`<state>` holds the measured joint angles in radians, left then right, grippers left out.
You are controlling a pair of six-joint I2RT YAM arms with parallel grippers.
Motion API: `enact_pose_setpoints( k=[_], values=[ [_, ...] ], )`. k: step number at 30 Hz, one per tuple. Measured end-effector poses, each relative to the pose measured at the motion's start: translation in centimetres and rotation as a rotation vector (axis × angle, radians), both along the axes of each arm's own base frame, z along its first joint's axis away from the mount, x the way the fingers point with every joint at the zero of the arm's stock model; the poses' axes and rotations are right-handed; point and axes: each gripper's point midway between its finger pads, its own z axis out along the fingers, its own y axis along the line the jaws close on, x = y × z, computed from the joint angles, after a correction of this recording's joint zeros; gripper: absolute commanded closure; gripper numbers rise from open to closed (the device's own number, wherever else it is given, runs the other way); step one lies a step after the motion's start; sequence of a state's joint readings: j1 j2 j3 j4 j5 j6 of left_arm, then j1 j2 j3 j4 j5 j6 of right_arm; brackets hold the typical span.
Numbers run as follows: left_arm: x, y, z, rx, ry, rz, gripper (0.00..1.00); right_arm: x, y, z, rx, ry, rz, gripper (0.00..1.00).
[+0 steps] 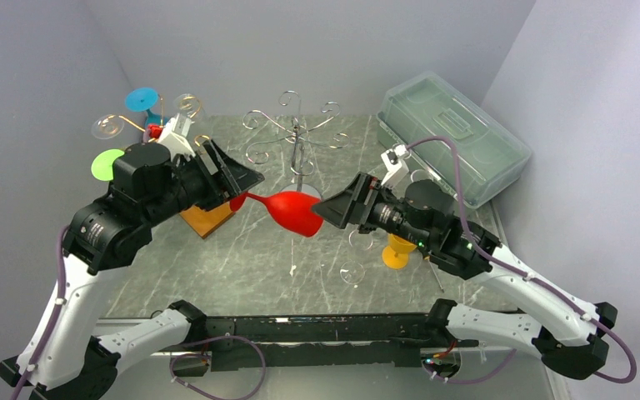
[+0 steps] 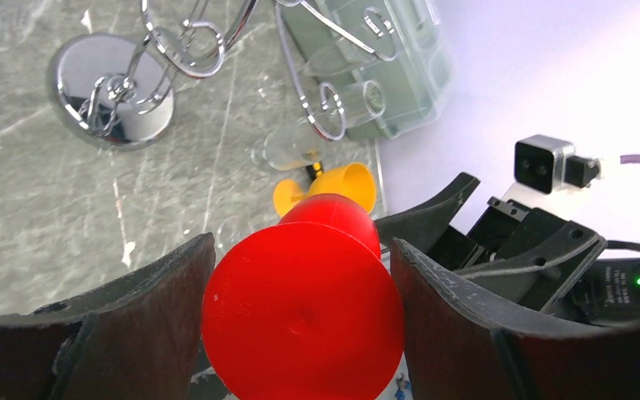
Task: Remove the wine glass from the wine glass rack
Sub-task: Place the wine glass at the center of the board.
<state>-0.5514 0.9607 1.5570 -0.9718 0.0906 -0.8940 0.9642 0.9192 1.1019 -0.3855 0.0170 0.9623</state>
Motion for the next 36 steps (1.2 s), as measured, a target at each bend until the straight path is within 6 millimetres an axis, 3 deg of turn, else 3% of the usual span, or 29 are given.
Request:
enact_pose_setpoints(
  k=[3,8,14,19,23,27,31,36],
  values=[
    [0.3,-0.3,1.1,-0.05,-0.02,0.01,0.57,-0.3,-0.1,1.9,0.074,-0.033,0.006,0.04],
    [0.5,-1.2,2.4,-0.124,-0.042,-0.004,0.57,-0.9,0.6,3.5,0.161,-0.049,0.048,0.15],
    [0.2,-2.0,3.3,-0.211,-0.058,-0.034,0.56,-1.5,1.3,5.1,0.251,-0.06,0.095,0.37],
    [-0.2,-2.4,3.8,-0.274,-0.071,-0.053,0.53,-1.8,1.0,6.0,0.325,-0.078,0.101,0.64],
    [-0.3,-2.8,4.0,-0.333,-0.079,-0.066,0.43,-2.3,0.7,7.1,0.384,-0.095,0.111,1.0],
    [-0.1,-3.2,3.8,-0.354,-0.063,-0.074,0.26,-3.8,0.1,10.4,0.493,-0.143,0.163,1.0],
    [-0.2,-3.4,3.9,-0.339,-0.085,-0.092,0.11,-3.6,-0.1,10.2,0.484,-0.141,0.148,1.0],
    [-0.6,-2.8,4.4,-0.297,-0.116,-0.093,0.01,-2.5,-0.3,8.3,0.398,-0.118,0.088,1.0]
  ],
)
